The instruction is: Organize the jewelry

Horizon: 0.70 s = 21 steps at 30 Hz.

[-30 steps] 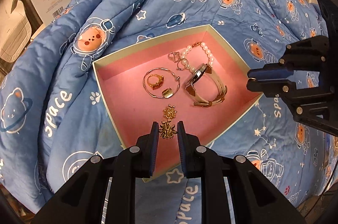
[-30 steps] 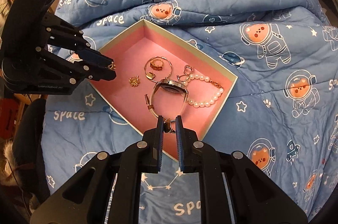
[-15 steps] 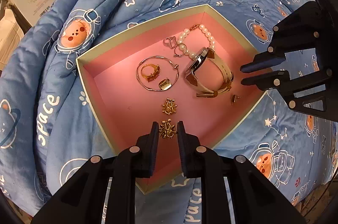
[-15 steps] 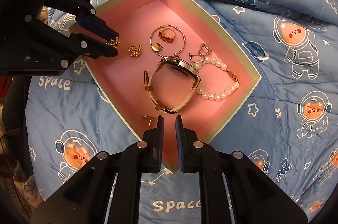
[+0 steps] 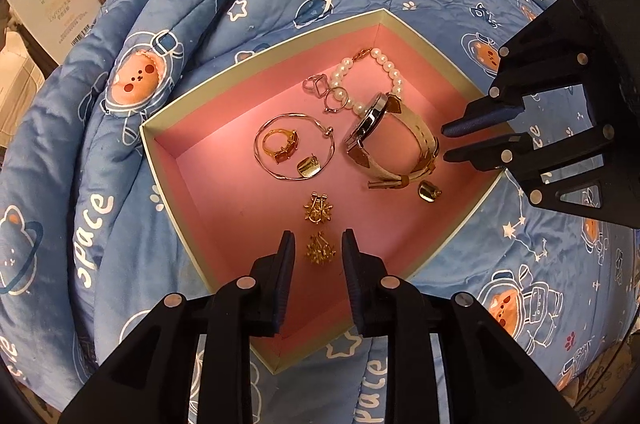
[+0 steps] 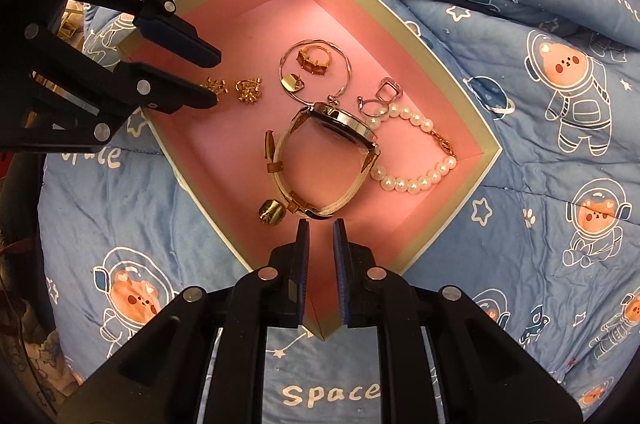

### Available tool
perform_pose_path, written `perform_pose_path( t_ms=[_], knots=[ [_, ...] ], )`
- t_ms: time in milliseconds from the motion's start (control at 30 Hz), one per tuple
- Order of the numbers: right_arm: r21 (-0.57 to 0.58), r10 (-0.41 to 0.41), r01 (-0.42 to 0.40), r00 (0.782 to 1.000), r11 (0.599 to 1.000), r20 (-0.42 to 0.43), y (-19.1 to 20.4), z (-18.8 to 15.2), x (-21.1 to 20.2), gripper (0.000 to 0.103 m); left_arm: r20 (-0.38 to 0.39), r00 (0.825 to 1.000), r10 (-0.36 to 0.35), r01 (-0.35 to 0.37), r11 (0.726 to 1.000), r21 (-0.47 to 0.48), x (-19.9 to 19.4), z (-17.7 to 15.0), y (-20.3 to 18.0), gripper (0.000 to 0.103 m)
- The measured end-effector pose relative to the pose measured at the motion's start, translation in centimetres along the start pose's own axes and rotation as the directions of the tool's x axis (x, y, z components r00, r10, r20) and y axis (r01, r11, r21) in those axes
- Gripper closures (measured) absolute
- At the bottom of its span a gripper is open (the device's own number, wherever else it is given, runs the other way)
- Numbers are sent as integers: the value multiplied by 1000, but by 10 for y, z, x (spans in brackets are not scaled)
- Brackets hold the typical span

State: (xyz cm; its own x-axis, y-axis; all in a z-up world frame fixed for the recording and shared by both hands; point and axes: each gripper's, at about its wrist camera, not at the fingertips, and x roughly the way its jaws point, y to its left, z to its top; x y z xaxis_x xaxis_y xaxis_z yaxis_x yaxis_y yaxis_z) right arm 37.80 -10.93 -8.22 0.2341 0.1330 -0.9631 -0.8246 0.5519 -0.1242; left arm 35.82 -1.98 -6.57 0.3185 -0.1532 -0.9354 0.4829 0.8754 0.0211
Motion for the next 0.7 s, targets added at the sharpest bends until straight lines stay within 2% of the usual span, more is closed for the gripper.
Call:
perform_pose_path(
  t_ms=[167, 367, 433, 500, 700],
  knots=[
    [28, -3, 3, 1000, 1000, 30, -4, 1, -7, 68, 21, 1000, 7, -7, 1000, 4, -7, 1, 0, 69],
    [38, -8, 5, 998, 999, 67, -2, 1, -21, 63, 68, 997, 22, -21, 1000, -14, -20, -1, 1, 61],
    [48, -6, 1, 996, 999, 88, -1, 0, -25, 59, 96, 995, 39, -37, 999, -27, -25, -3, 1, 51],
    [58, -14, 7, 994, 998, 109, -2, -2, -31, 50, 127, 991, 51, -46, 998, -43, -31, -6, 0, 45],
    [123, -47, 23, 979, 992, 199, 3, -16, -46, 50, 203, 976, 81, -68, 995, -69, -48, -20, -7, 34]
  ],
)
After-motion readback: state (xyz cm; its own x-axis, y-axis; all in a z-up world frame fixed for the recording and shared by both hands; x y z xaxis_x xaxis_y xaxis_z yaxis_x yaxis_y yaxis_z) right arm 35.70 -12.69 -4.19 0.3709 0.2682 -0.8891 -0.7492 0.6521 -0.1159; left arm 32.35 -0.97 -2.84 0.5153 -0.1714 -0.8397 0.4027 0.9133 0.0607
